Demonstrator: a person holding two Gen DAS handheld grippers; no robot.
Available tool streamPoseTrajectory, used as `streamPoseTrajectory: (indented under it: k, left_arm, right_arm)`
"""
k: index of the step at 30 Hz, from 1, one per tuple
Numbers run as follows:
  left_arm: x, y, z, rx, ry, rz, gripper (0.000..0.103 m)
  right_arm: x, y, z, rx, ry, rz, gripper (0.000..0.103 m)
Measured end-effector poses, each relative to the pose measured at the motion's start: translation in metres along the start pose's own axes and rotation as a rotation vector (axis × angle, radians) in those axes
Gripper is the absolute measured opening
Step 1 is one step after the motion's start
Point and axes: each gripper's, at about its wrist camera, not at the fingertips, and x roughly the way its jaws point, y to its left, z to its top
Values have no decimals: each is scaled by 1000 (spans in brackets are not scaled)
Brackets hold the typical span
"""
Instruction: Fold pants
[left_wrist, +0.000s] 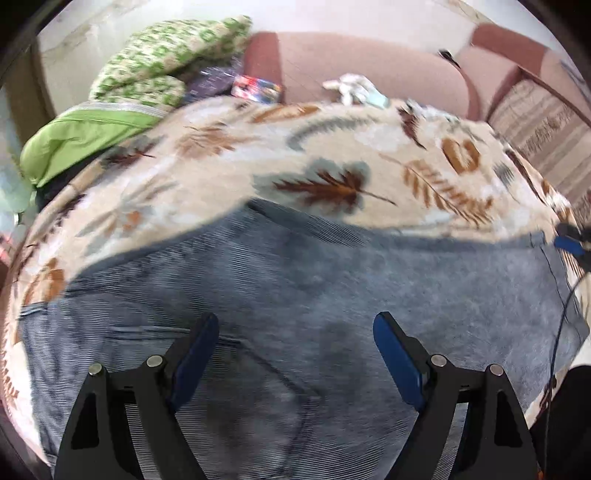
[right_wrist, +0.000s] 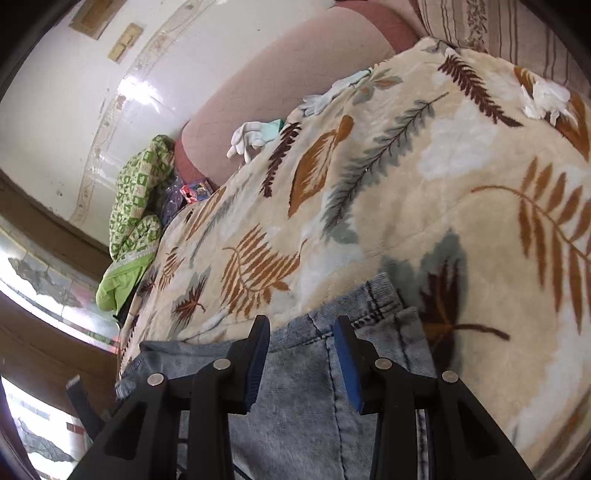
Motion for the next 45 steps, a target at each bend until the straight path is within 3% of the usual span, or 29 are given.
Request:
streamPoseTrajectory:
  k: [7, 10, 12, 14, 17, 19, 23, 26, 29, 33, 39, 45]
  left_arm:
    - [12, 48, -1, -115, 56, 151, 86]
    - [26, 51, -3, -95, 91, 211, 86]
    - [30, 48, -5, -64, 92, 234, 86]
    - [28, 49, -6, -59, 93, 233, 86]
    - [16, 64, -5, -124, 86, 164, 86]
    - [4, 80, -4, -176, 54, 148, 86]
    - [-28, 131, -6, -330, -13, 221, 86]
    - [-43, 175, -17, -460, -22, 267, 86]
    - [-52, 206, -31, -528, -8, 295, 86]
    - [-52, 220, -49, -519, 38, 320, 86]
    - [-29, 216, -56, -474, 105, 332, 86]
    - [-13, 216, -53, -410, 113, 419, 88]
  right_arm:
    - [15, -3, -12, -6, 86, -80, 40]
    - [34, -6, -13, -1, 119, -138, 42]
    - [38, 1, -11, -36, 100, -162, 51]
    - [42, 9, -13, -68, 90, -187, 58]
    - [41, 16, -15, -96, 71, -202, 60]
    - [34, 14, -14, -76, 53, -175, 60]
    - [16, 12, -11, -38, -18, -91, 60]
    - [13, 21, -11, -55, -48, -59, 60]
    - [22, 35, -15, -92, -27, -11, 60]
    - [42, 63, -29, -177, 49, 83, 60]
    - [70, 107, -63, -347, 156, 154, 60]
    - [89, 125, -89, -471, 234, 109, 60]
